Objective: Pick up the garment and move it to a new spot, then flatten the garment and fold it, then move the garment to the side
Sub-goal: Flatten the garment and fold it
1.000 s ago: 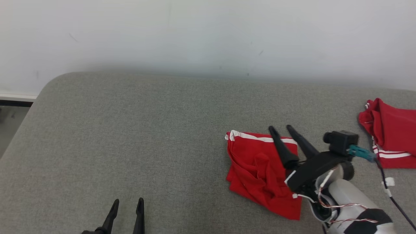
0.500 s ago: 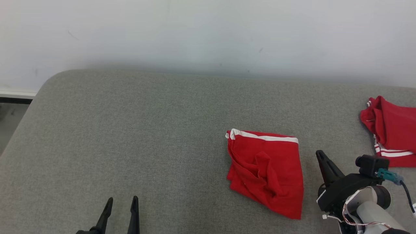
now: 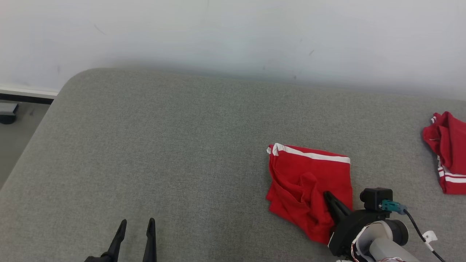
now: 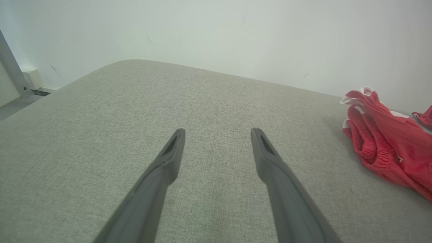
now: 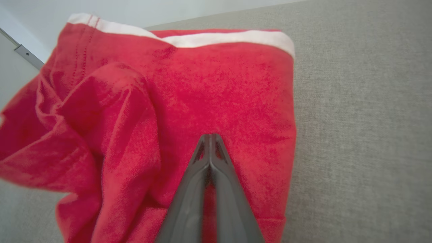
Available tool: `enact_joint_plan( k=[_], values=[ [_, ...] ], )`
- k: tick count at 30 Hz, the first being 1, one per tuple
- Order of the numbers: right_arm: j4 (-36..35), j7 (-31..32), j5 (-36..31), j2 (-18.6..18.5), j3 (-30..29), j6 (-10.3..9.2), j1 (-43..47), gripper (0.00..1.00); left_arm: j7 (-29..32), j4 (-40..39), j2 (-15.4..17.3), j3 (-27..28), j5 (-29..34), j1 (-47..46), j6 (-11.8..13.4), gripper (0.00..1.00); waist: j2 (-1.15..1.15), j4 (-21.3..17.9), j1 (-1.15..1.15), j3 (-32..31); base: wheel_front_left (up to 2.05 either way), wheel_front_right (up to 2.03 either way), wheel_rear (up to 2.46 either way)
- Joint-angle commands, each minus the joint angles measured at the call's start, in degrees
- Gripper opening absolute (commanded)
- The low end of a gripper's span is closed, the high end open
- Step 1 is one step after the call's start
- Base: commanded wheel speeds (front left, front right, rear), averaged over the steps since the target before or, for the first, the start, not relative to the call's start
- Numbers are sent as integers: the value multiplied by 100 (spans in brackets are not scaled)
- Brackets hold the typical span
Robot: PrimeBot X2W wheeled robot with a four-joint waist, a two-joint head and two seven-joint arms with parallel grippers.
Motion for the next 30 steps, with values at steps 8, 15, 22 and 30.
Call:
enact_joint_plan(
  k=[8, 15, 22, 30],
  values=[
    [-50, -212, 272, 143, 666, -14, -115, 0, -15, 40, -9, -15, -36, -40, 5, 100, 0, 118, 0, -37, 0, 0, 0],
    [-484, -328, 430, 146, 1306, -14, 31, 0, -15, 40, -9, -35, -56, -3, 5, 100, 0, 115, 0, -60, 0, 0, 0],
    [-596, -360, 609, 256, 1878, -14, 128, 0, -15, 53, -9, -77, -61, -11, 5, 100, 0, 110, 0, -80, 0, 0, 0],
    [-1279, -366, 93, 123, 1047, -14, 106, 0, -15, 20, -9, 11, -7, 122, 5, 100, 0, -70, 0, -175, 0, 0, 0]
  ],
)
